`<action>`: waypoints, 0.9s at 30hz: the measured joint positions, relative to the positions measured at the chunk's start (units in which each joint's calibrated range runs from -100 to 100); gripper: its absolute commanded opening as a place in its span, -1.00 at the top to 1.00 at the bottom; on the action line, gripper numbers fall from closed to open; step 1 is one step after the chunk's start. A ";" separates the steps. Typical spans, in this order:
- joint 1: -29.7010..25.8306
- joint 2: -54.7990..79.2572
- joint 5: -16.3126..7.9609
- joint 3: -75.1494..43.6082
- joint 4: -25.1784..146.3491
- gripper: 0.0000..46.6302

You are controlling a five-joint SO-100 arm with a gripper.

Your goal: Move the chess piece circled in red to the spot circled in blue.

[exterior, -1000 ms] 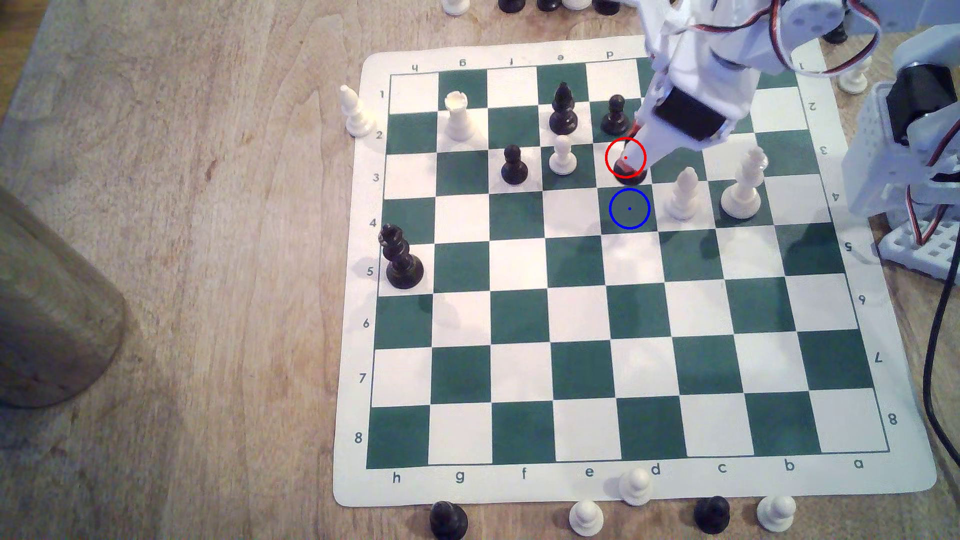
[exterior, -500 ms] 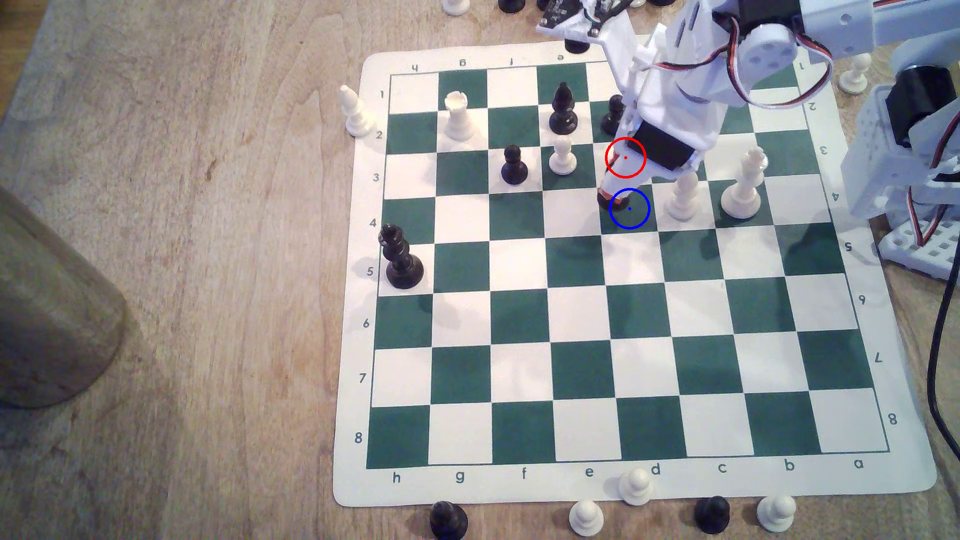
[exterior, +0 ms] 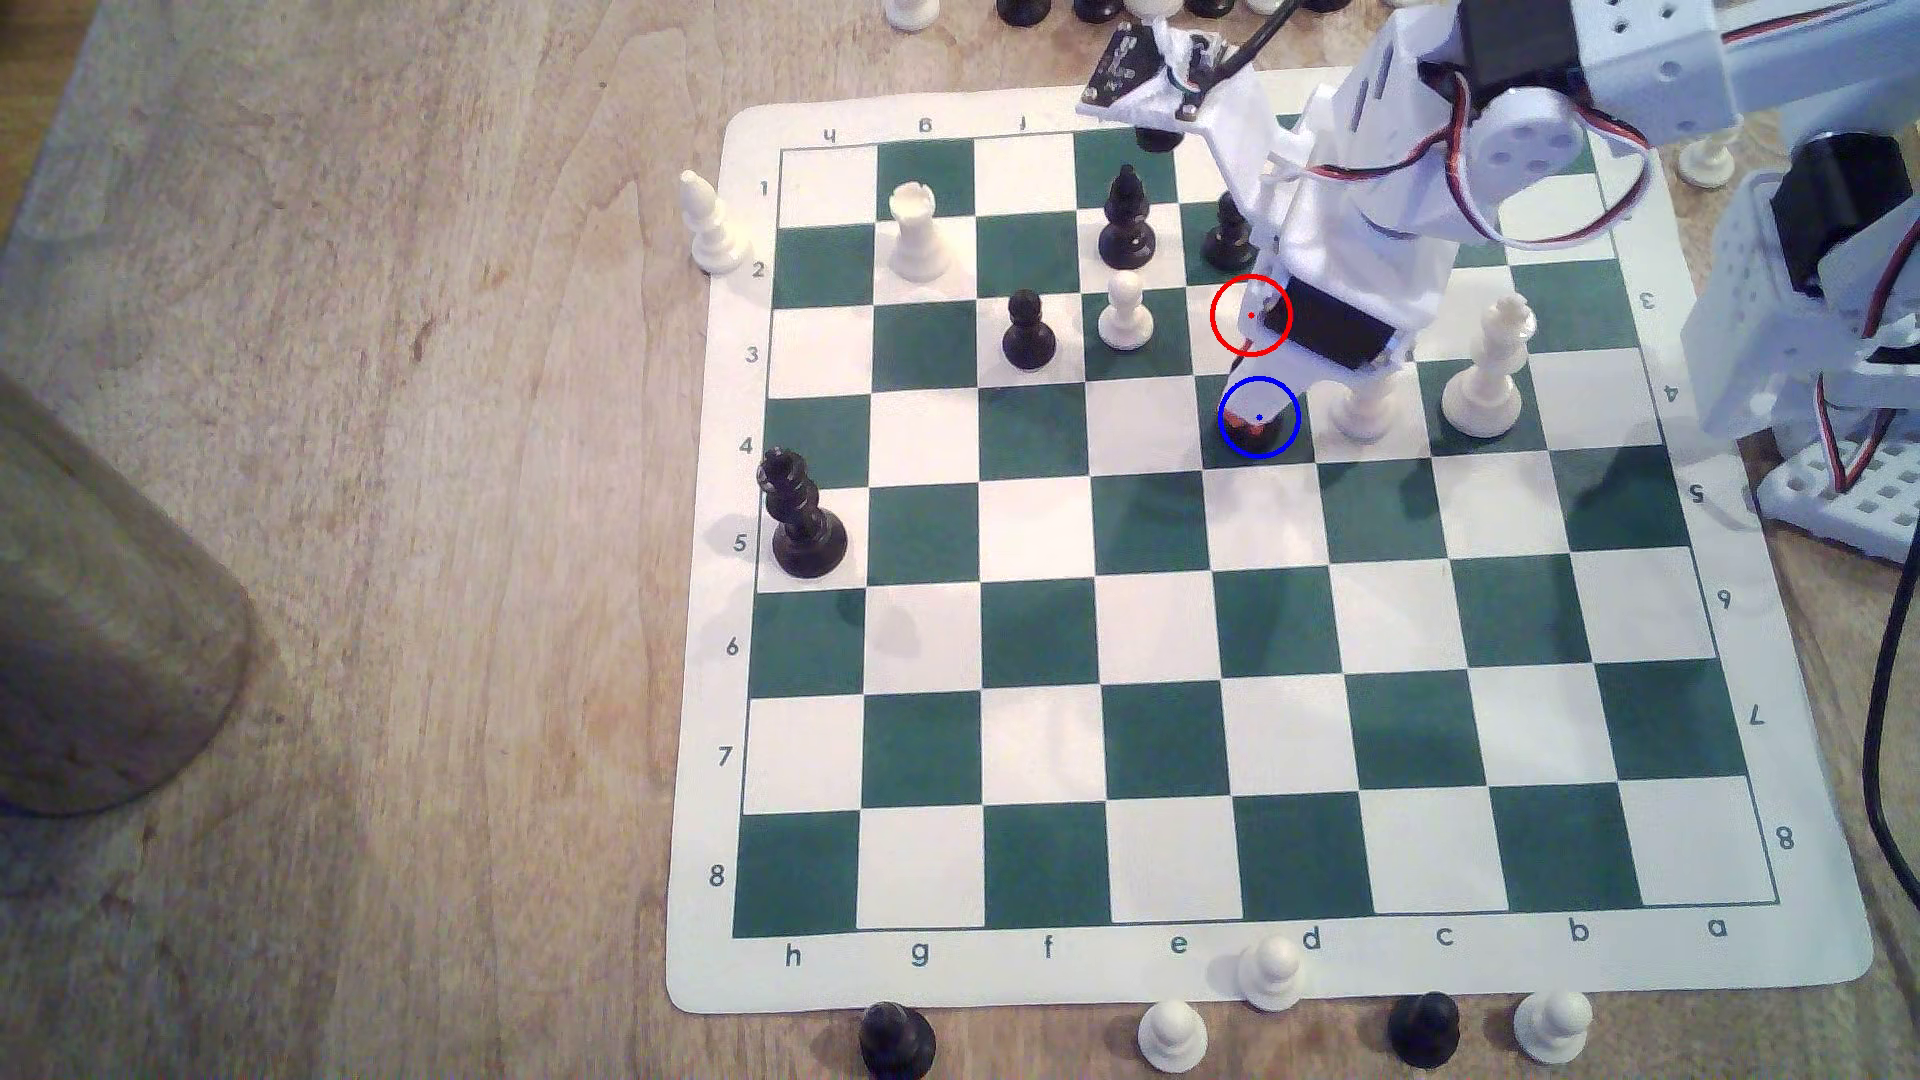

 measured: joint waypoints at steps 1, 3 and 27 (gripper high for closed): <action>0.07 0.08 0.00 0.00 0.00 0.99; 0.00 0.08 0.10 0.00 0.00 0.99; 1.40 -2.51 1.61 1.63 0.16 -0.07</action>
